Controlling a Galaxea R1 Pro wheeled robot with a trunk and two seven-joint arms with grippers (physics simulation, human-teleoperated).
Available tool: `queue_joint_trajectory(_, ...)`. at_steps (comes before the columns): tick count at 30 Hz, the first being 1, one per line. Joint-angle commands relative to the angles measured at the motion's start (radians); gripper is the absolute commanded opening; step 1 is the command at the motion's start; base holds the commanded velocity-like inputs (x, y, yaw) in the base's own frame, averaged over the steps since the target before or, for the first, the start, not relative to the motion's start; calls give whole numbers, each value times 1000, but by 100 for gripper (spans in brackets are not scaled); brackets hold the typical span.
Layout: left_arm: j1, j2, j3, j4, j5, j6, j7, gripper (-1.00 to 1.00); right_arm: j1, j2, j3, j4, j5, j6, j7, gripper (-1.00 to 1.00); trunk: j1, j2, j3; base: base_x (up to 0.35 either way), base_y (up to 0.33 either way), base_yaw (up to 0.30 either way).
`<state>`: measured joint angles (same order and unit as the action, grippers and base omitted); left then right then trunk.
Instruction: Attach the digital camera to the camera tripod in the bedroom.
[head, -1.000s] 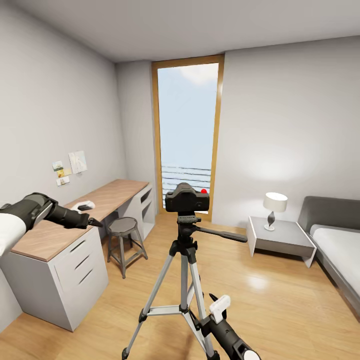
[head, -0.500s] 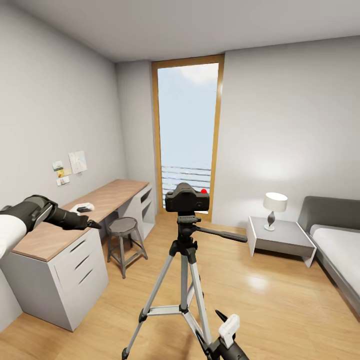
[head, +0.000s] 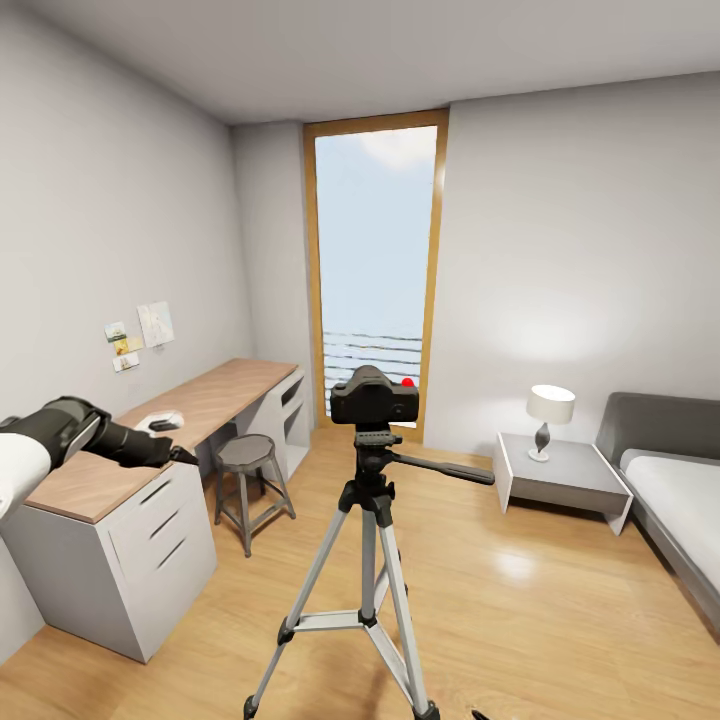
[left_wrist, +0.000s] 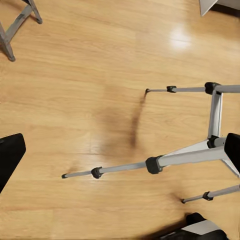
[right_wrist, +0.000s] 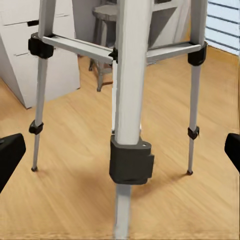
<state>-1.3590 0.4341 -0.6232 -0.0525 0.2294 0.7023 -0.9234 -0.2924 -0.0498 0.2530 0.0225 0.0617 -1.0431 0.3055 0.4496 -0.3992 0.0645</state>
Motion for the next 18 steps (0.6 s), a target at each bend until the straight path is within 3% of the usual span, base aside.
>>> queue_joint_trajectory(1, 0, 0, -7, 10, 10, -5, 0, 100, 0, -7, -3, 14, 7, -4, 0, 100, 0, -1, 0, 0, 0, 0)
queue_joint_trajectory(9, 28, 0, -6, 27, 10, -57, 32, 100, 23, -37, -3, 47, 5, -4, -1, 100, 0, -1, 0, 0, 0, 0)
queue_joint_trajectory(13, 67, 0, -6, 28, 10, -64, 54, 100, 48, -67, -3, 52, 4, -4, -2, 100, 0, -1, 0, 0, 0, 0)
queue_joint_trajectory(14, 117, -2, -6, 30, 10, -67, 86, 100, 80, -95, -4, 54, 4, -4, -4, 100, 0, -1, 0, 0, 0, 0)
queue_joint_trajectory(18, 165, -7, -6, 31, 10, -68, 127, 100, 109, -128, -4, 55, 4, -4, -6, 100, 0, -1, 0, 0, 0, 0)
